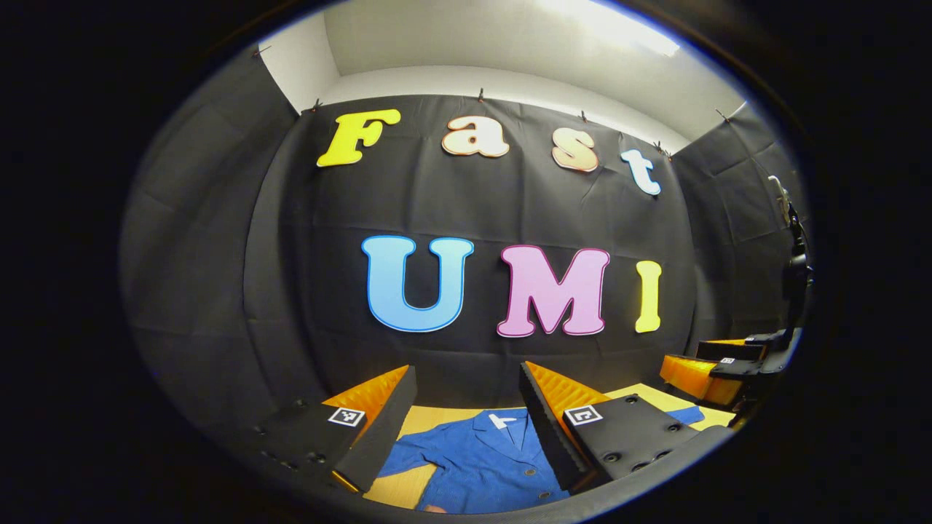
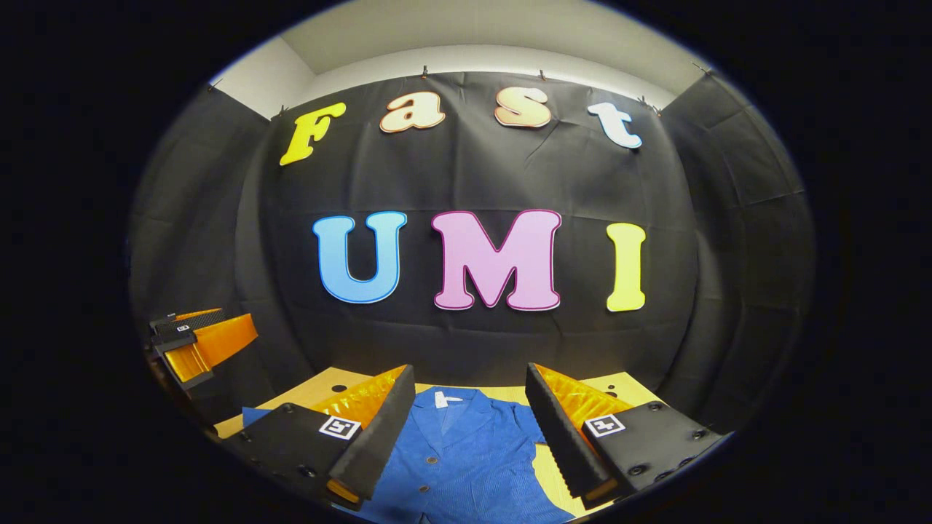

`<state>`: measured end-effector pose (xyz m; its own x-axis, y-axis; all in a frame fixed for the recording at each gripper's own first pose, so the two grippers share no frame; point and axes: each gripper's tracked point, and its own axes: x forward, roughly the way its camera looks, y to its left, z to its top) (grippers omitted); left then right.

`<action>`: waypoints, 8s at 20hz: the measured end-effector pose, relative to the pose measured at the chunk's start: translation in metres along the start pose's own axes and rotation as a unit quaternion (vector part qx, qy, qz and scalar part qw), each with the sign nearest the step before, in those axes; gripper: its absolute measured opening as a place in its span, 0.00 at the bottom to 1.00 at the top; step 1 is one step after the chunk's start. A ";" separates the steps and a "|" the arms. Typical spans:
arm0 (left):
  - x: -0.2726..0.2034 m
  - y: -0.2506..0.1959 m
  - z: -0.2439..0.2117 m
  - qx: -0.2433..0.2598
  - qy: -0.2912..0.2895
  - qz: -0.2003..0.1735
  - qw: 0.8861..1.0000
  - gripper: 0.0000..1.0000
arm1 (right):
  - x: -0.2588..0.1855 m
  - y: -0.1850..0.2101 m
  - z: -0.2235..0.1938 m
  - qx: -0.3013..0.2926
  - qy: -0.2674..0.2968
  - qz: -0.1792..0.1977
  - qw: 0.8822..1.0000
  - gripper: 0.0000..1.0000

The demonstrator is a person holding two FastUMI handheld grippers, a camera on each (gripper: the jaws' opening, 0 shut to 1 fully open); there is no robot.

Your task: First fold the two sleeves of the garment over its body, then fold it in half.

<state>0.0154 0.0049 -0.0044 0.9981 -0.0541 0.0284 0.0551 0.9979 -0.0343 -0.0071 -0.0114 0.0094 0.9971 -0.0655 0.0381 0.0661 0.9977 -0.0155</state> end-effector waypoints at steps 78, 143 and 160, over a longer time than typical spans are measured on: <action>0.083 -0.187 -0.043 -0.041 0.130 -0.048 0.989 0.80 | 0.044 -0.428 -0.265 0.208 0.354 -0.328 0.851 0.01; -0.006 0.322 -0.380 -0.187 0.422 0.320 0.828 0.85 | 0.082 -0.054 -0.118 0.066 0.282 -0.069 0.954 0.97; 0.029 0.305 -0.398 -0.177 0.432 0.331 0.820 0.05 | 0.004 -0.040 -0.107 0.081 0.295 -0.059 0.950 0.98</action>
<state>0.0712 0.2932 -0.4117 0.4502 0.3363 -0.8272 -0.6546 0.7544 -0.0496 -0.0013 -0.0533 -0.0972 0.8334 -0.1286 -0.5374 0.2205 0.9692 0.1100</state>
